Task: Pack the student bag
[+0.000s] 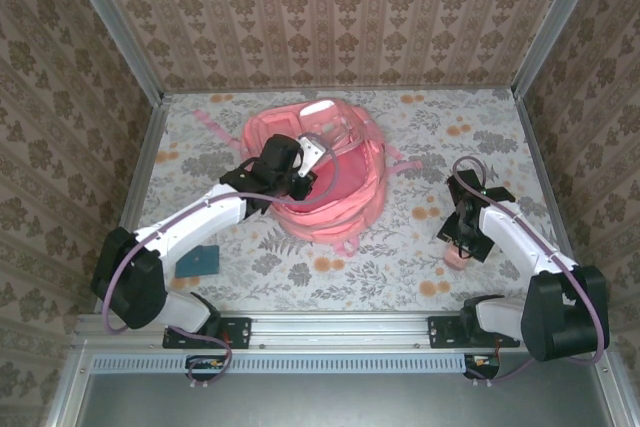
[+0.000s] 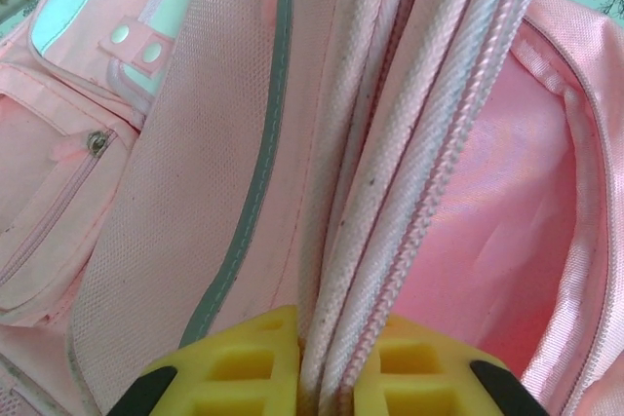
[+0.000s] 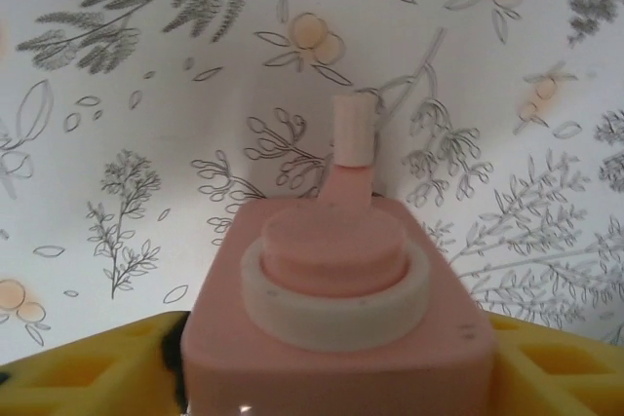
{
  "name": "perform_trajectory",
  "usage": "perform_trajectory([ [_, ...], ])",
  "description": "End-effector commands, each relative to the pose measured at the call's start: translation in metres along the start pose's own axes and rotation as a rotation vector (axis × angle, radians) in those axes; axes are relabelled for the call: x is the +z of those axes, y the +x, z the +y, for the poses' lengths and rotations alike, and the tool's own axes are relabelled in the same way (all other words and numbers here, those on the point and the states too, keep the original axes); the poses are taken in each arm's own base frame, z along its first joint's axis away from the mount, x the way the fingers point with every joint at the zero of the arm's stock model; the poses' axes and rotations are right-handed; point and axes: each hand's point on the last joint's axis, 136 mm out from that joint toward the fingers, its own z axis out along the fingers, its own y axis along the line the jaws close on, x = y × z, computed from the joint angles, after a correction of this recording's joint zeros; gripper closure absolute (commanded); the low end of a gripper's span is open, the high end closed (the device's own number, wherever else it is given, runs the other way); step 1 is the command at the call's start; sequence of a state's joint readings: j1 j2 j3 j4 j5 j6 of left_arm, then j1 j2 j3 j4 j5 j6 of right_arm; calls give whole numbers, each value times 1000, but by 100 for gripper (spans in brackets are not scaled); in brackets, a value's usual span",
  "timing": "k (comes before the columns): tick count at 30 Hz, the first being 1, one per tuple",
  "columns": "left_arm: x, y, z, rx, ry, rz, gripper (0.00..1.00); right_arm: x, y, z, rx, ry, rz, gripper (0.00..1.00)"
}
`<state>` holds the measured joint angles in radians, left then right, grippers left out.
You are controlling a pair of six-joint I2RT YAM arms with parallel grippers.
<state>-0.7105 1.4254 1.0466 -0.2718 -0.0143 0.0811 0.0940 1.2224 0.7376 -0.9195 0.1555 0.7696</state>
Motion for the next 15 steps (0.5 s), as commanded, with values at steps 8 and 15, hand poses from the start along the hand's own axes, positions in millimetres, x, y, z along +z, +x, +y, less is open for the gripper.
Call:
perform_trajectory([
  [8,-24,-63,6,-104,29,-103,86,-70,-28,67,22,-409,-107,51],
  [15,-24,-87,17,-295,92,-63,89,-176,-28,146,-77,-891,-150,52],
])
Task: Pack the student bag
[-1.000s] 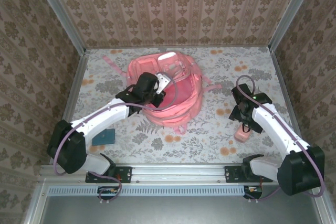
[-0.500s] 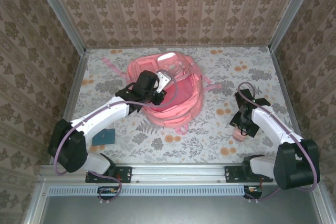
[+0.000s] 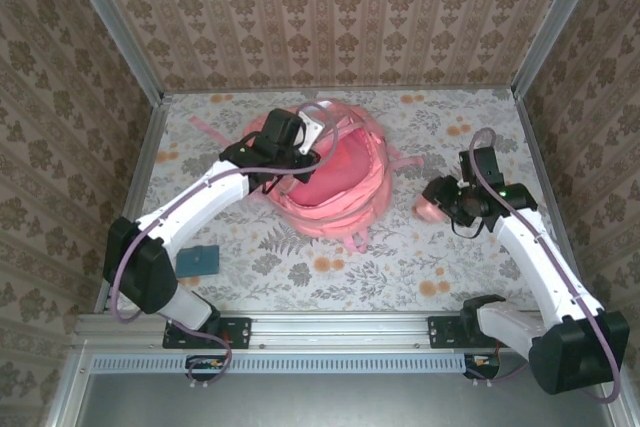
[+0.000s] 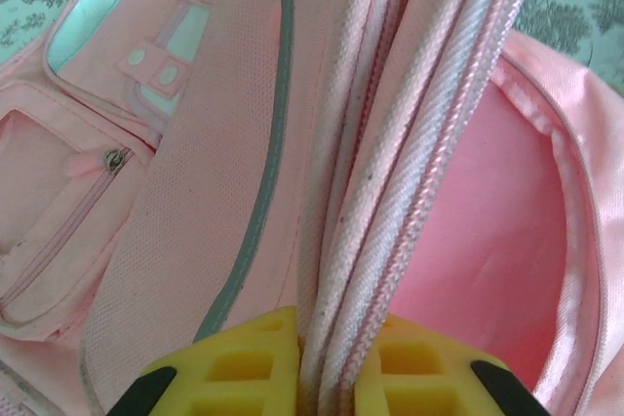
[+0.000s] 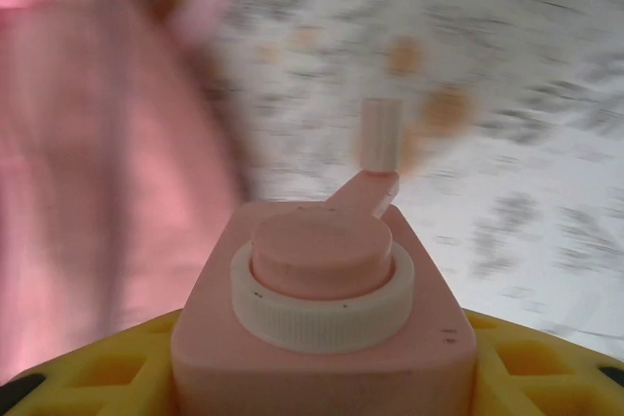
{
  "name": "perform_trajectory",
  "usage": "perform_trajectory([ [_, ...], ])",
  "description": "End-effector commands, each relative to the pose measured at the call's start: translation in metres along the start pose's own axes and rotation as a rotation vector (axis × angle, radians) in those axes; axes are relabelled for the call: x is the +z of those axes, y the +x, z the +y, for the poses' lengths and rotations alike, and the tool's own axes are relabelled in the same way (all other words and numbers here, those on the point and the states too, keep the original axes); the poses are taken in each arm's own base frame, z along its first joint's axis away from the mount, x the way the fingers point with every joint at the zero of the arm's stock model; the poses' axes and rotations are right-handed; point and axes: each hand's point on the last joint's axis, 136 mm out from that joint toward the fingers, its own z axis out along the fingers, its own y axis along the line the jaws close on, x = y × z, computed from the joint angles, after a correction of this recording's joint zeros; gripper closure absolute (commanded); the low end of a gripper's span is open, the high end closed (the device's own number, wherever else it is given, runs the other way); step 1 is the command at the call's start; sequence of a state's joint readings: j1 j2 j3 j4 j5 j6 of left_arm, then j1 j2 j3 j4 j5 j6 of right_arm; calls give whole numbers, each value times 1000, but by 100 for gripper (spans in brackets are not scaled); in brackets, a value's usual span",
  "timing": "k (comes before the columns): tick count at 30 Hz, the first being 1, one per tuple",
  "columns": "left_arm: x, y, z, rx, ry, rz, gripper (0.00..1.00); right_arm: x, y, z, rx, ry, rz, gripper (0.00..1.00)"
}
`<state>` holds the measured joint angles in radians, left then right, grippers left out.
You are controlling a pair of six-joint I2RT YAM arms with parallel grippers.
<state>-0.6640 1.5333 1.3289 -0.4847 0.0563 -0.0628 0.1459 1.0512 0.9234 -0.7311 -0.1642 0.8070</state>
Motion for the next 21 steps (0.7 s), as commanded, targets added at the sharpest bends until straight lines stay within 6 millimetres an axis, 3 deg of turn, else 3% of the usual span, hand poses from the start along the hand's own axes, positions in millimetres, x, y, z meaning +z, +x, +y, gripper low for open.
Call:
perform_trajectory([
  [1,-17,-44,-7,-117,76,-90,90,-27,-1,85,-52,-334,19,52],
  [5,-24,-58,-14,-130,113,-96,92,-43,7,148,-115,-533,43,52],
  [7,-31,-65,-15,-131,121,-113,92,-43,8,167,-131,-568,46,51],
  [11,-45,-78,-22,-127,156,-156,93,-26,7,198,-129,-587,78,51],
  [21,-73,-97,-20,-154,146,-252,98,50,9,226,-7,-461,176,51],
])
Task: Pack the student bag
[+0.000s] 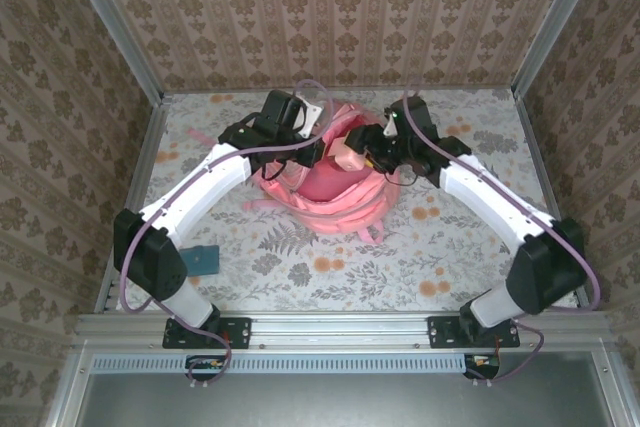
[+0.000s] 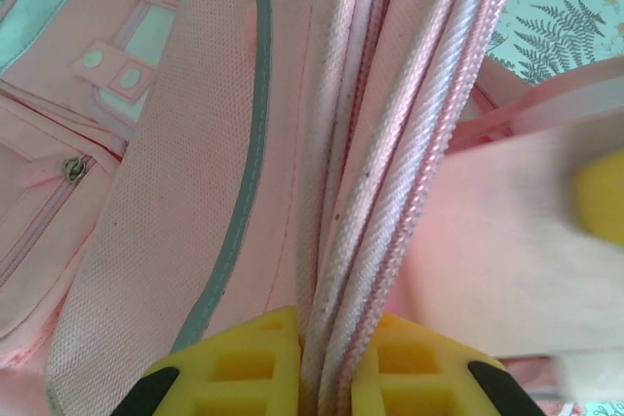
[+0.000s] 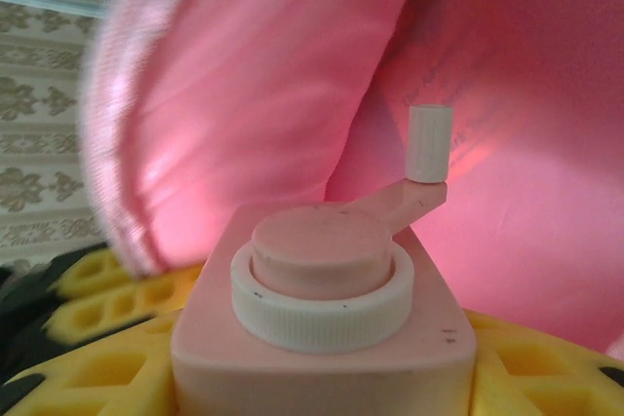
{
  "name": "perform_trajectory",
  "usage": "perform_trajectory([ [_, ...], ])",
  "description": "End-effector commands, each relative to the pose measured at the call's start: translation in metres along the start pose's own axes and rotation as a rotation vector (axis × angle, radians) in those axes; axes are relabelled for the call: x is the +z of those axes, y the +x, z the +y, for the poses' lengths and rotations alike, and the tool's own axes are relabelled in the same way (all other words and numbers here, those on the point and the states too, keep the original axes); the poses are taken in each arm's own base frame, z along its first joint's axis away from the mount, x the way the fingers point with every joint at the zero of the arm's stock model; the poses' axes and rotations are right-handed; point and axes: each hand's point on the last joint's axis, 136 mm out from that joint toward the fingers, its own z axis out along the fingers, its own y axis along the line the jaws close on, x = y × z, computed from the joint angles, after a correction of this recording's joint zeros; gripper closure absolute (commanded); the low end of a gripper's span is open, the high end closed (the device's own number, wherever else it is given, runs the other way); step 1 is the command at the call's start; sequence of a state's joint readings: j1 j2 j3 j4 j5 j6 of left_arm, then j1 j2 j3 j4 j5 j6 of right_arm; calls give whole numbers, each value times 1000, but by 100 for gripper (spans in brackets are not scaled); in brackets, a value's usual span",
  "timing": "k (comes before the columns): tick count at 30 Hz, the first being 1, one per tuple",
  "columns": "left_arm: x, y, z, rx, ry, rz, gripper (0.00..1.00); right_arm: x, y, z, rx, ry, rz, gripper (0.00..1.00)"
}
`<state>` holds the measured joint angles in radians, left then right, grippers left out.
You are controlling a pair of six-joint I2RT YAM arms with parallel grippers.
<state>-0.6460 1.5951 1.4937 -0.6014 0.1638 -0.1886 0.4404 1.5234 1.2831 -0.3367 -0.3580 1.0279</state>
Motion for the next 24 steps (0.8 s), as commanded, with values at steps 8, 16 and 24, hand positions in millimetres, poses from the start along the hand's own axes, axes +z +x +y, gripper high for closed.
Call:
perform_trajectory([
  [8,-71,-83,-21,-68,86,-305,100,39,-13,34,77,-84,65,28],
  [16,-70,-83,-20,-77,93,-306,100,29,-13,25,77,-101,45,32],
  [24,-74,-82,-16,-39,65,-334,100,6,-5,-9,14,46,-8,56],
])
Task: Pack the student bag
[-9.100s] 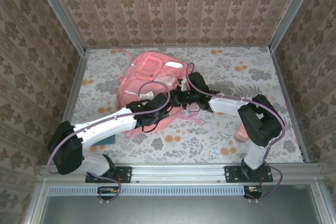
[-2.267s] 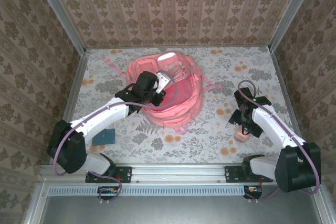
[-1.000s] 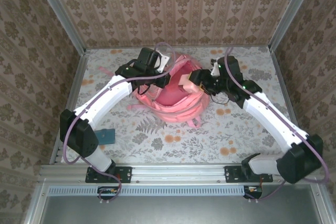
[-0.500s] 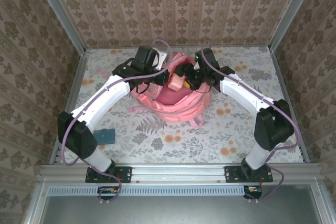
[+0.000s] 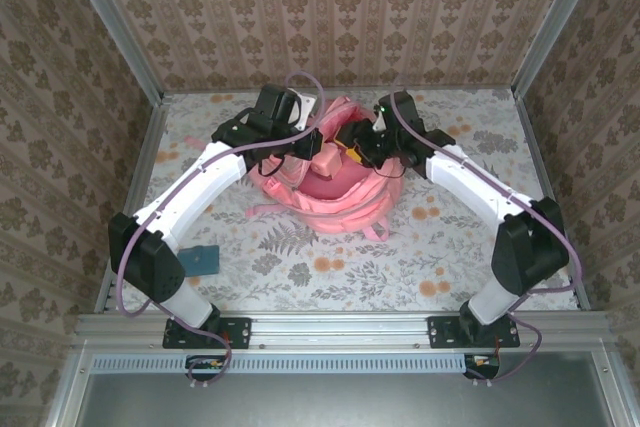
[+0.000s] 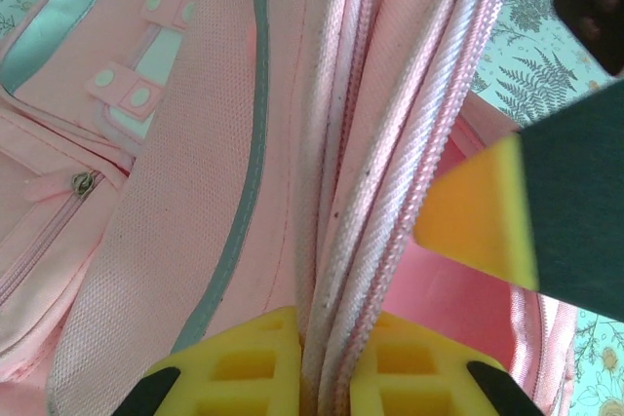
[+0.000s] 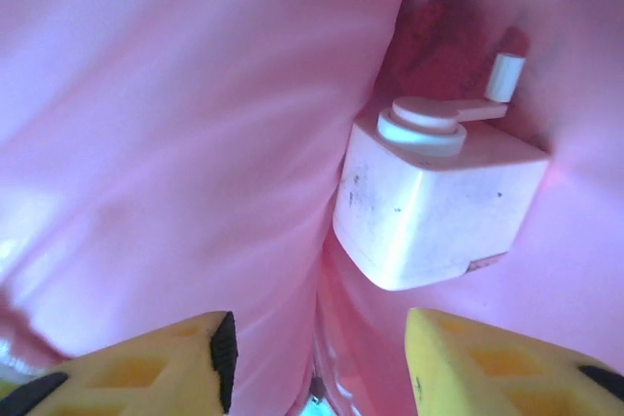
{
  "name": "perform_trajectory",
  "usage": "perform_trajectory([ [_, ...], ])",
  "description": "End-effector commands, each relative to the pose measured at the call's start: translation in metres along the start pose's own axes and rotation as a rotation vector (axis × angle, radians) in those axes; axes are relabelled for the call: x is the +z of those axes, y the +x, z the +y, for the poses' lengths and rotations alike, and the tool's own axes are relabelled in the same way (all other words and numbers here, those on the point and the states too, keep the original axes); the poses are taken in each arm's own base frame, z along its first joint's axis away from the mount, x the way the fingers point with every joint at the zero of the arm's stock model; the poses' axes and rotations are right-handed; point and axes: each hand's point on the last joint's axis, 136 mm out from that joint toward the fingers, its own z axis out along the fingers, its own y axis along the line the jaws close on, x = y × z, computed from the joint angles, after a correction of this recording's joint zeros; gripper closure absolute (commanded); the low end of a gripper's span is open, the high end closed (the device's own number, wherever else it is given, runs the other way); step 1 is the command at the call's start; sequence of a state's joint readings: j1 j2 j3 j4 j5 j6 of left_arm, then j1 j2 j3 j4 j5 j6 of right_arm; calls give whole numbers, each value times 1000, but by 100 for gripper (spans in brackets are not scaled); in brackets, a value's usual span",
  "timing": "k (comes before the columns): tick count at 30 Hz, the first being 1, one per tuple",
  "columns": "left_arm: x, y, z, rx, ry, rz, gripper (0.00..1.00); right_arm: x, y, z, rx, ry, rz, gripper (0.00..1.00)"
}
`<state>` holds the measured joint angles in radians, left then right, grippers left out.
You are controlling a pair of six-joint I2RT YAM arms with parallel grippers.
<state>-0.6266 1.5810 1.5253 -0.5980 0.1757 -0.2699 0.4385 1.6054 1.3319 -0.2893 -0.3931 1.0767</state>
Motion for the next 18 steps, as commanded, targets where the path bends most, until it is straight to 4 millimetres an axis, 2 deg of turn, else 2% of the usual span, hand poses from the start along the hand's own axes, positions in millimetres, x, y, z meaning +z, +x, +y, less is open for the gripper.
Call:
perform_trajectory([
  [1,-59,-67,-25,62,76,-295,100,-13,4,-22,-30,94,-29,58],
  [8,-69,-68,-50,139,193,-339,100,24,23,-31,-45,187,37,63],
  [14,-69,-65,-57,152,230,-335,100,61,25,-35,-52,241,58,69],
  [18,-75,-66,-62,174,252,-357,100,86,20,-27,-26,151,51,73],
])
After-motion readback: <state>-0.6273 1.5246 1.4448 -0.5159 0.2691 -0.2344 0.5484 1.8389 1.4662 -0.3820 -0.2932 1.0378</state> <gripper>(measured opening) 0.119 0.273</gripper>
